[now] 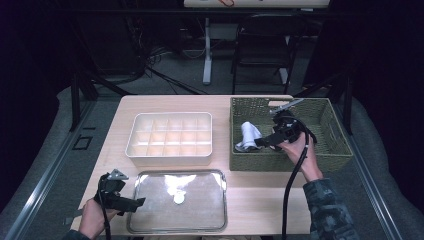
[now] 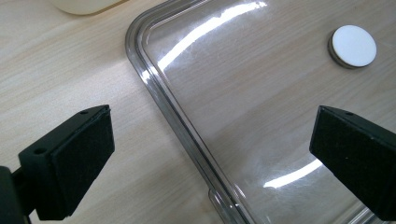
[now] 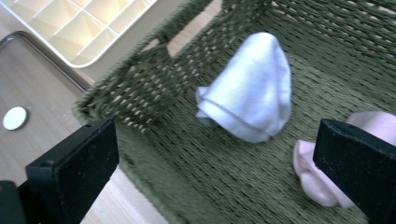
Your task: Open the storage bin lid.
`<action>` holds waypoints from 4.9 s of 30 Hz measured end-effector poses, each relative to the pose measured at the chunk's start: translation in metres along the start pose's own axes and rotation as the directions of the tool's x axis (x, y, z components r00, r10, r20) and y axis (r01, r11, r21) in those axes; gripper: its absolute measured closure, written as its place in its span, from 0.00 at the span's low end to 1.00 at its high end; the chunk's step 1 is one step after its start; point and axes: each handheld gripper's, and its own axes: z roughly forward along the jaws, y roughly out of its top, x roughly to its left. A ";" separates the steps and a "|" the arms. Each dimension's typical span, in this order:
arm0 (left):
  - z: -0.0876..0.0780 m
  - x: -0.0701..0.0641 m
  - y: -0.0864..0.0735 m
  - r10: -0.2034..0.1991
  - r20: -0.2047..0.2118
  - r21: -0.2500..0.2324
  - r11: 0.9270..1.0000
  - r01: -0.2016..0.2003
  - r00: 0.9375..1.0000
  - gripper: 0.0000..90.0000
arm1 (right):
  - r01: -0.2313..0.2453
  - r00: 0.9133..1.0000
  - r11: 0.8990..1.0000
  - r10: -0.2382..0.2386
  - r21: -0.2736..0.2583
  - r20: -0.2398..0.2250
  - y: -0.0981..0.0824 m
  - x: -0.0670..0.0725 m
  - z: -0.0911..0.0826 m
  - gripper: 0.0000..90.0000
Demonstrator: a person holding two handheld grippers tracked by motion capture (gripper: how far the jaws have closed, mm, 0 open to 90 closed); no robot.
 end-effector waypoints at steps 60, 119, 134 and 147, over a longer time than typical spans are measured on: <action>0.008 -0.001 0.003 0.006 -0.006 0.056 0.998 -0.006 1.000 0.00 | -0.412 0.870 0.855 0.267 0.315 0.415 -0.036 -0.161 0.030 0.50; 0.010 -0.002 0.003 0.028 0.012 0.038 0.999 -0.028 1.000 0.00 | -0.234 0.936 0.950 0.163 0.206 0.313 0.014 -0.094 -0.035 0.73; 0.009 -0.001 0.002 0.023 0.003 0.034 0.999 -0.023 1.000 0.00 | -0.196 0.955 0.962 0.142 0.192 0.261 0.028 -0.071 -0.035 0.73; 0.008 -0.002 0.002 0.025 0.000 0.028 0.999 -0.025 1.000 0.00 | -0.108 0.976 0.979 0.071 0.176 0.205 0.034 -0.043 -0.031 0.73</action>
